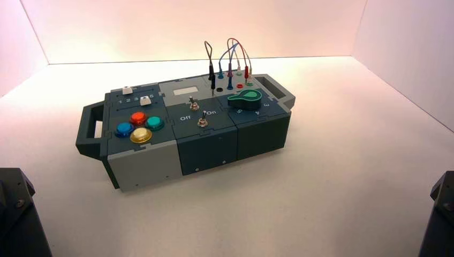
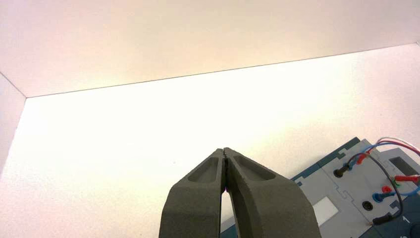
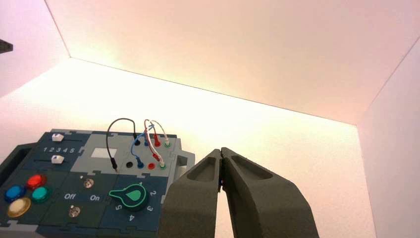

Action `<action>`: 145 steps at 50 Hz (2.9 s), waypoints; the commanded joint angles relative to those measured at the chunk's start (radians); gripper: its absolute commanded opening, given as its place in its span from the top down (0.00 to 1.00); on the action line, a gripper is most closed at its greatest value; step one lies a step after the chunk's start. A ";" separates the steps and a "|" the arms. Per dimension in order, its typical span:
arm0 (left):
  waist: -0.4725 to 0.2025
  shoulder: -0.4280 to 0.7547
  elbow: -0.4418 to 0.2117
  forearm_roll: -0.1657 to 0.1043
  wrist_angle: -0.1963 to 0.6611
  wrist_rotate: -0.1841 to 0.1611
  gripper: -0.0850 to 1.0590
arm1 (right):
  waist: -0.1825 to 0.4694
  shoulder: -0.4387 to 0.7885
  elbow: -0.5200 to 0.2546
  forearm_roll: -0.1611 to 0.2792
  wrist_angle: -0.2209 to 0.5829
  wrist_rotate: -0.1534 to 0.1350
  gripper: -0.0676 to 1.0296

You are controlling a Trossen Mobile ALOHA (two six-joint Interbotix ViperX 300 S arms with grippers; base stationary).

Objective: Move the bottom slider to position 5.

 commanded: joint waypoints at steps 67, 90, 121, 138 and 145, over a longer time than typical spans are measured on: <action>0.009 0.060 -0.086 0.017 0.275 0.005 0.95 | 0.500 0.833 -0.419 0.247 0.098 -0.006 0.96; 0.123 -0.051 -0.061 0.034 0.422 0.000 0.95 | 0.617 1.135 -0.680 0.272 0.192 -0.008 0.96; 0.250 -0.074 -0.006 0.037 0.436 -0.008 0.95 | 0.617 1.453 -1.023 0.285 0.394 -0.017 0.96; 0.285 -0.074 -0.006 0.038 0.430 -0.009 0.95 | 0.617 1.586 -1.195 0.348 0.488 -0.021 0.96; 0.285 -0.075 -0.003 0.040 0.430 -0.008 0.95 | 0.617 1.623 -1.229 0.356 0.514 -0.021 0.96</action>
